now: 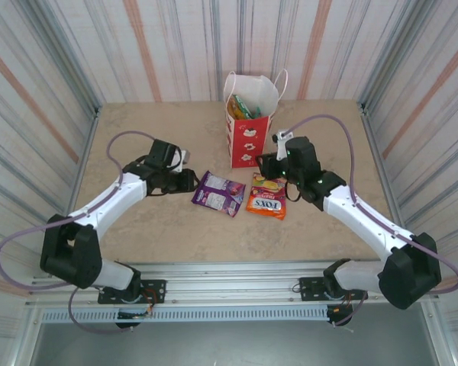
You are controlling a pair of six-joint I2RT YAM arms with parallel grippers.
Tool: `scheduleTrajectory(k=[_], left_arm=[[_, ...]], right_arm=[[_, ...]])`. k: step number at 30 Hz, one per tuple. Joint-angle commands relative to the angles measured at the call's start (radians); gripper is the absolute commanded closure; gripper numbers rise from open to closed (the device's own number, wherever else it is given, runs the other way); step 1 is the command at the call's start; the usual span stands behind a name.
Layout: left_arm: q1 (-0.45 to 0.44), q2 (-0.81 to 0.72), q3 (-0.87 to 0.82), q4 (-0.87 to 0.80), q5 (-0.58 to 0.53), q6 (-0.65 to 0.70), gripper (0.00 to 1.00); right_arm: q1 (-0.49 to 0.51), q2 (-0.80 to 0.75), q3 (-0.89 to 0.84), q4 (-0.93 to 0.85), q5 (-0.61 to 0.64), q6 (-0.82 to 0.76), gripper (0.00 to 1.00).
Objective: Place the snacks into the paper bag
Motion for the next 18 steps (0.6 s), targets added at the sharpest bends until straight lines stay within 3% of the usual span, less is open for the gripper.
scheduleTrajectory(k=[1, 15, 18], left_arm=[[0.009, 0.037, 0.011, -0.035, -0.046, 0.046, 0.49], [0.011, 0.314, 0.172, -0.075, 0.002, 0.165, 0.61], [0.012, 0.36, 0.209, -0.084, -0.002, 0.172, 0.67]], right_arm=[[0.008, -0.038, -0.043, -0.015, -0.046, 0.11, 0.44], [0.021, -0.016, -0.101, 0.045, -0.152, 0.105, 0.42], [0.012, -0.004, -0.096, 0.047, -0.173, 0.096, 0.41]])
